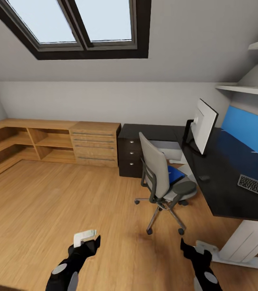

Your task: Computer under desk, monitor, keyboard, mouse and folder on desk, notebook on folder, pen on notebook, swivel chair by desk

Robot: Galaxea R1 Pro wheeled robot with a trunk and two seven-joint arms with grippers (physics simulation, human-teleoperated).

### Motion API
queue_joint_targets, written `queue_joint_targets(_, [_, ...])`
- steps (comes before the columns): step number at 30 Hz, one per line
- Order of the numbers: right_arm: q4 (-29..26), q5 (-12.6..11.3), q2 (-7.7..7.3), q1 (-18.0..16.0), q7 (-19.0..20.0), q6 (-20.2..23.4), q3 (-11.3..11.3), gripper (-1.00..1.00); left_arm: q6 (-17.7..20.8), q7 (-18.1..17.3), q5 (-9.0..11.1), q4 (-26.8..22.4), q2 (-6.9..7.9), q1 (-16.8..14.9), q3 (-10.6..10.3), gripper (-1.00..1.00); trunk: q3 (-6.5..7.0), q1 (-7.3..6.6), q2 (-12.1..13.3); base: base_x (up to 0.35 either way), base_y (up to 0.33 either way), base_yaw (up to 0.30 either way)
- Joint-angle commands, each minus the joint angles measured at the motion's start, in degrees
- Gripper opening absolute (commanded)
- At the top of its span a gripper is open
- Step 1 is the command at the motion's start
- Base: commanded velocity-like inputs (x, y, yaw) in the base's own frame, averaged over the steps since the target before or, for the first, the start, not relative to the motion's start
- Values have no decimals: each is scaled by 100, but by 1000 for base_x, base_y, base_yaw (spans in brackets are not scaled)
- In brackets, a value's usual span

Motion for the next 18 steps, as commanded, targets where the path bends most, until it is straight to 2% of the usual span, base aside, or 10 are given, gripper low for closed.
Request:
queue_joint_targets(1, [-382, -16, 5, -168, -142, 774, -2, 100, 258, 72, 62, -137, -31, -227, -98, 100, -26, 23, -45, 0, 0, 0])
queue_joint_targets(2, [-776, -14, 7, -594, -290, 2208, 36, 100, 515, 233, 67, 5, -31, -676, -229, 100, -43, 45, -85, 0, 0, 0])
queue_joint_targets(4, [-834, -11, 7, -819, -327, 2740, 77, 100, 577, 305, 72, 253, -31, -848, -262, 100, -79, 89, -166, 0, 0, 0])
queue_joint_targets(5, [-836, -11, 7, -1008, -349, 3072, 125, 100, 609, 345, 85, 595, -31, -973, -283, 100, -97, 110, -206, 0, 0, 0])
queue_joint_targets(6, [-822, -12, 7, -1077, -356, 3171, 150, 100, 617, 356, 100, 785, -31, -1019, -290, 100, -115, 132, -246, 0, 0, 0])
queue_joint_targets(9, [-702, -9, 8, -1211, -372, 3243, 232, 100, 581, 377, 150, 1320, -31, -1110, -311, 100, -169, 198, -366, 0, 0, 0])
queue_joint_targets(10, [-562, 0, 11, -1264, -378, 3130, 309, 100, 482, 385, 168, 1553, -31, -1144, -332, 100, -187, 220, -406, 0, 0, 0])
queue_joint_targets(13, [-288, 6, 10, -1306, -387, 2808, 490, 100, 246, 390, 183, 1754, -31, -1173, -386, 100, -241, 286, -527, 0, 0, 0])
queue_joint_targets(16, [132, 4, 21, -1337, -414, 2203, 884, 100, -112, 388, 193, 1887, -17, -1194, -441, 100, -295, 352, -647, 0, 0, 0])
queue_joint_targets(18, [210, -3, 39, -1341, -416, 2045, 1005, 100, -185, 389, 195, 1907, -1, -1198, -456, 100, -331, 396, -727, 0, 0, 0])
